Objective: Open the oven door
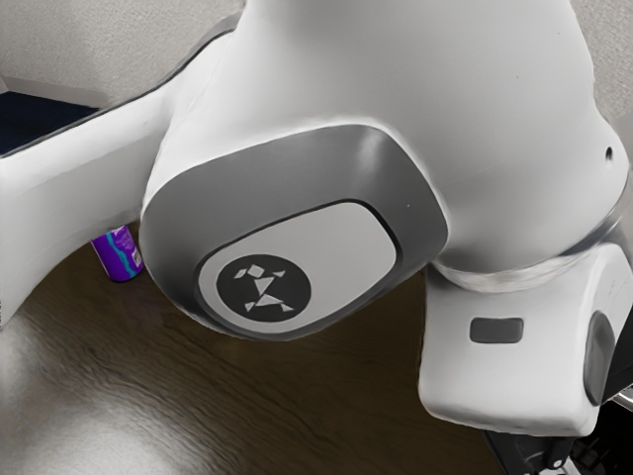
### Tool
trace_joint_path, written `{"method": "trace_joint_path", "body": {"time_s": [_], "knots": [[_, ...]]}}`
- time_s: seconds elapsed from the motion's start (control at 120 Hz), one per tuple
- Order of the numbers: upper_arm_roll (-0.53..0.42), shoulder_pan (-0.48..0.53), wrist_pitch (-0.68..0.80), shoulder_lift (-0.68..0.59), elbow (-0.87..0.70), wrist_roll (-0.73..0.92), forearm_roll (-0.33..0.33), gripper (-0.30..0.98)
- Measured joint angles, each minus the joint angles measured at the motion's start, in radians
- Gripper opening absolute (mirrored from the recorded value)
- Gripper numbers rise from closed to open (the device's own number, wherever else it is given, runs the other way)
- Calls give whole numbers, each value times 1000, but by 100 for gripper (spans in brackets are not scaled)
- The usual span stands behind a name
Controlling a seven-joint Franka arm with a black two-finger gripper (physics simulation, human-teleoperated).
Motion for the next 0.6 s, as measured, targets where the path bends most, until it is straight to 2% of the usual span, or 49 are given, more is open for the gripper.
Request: {"method": "trace_joint_path", "body": {"time_s": [0.275, 0.6], "knots": [[37, 10, 119, -15, -78, 104, 28, 69], [46, 8, 151, 5, -112, 184, 31, 69]]}}
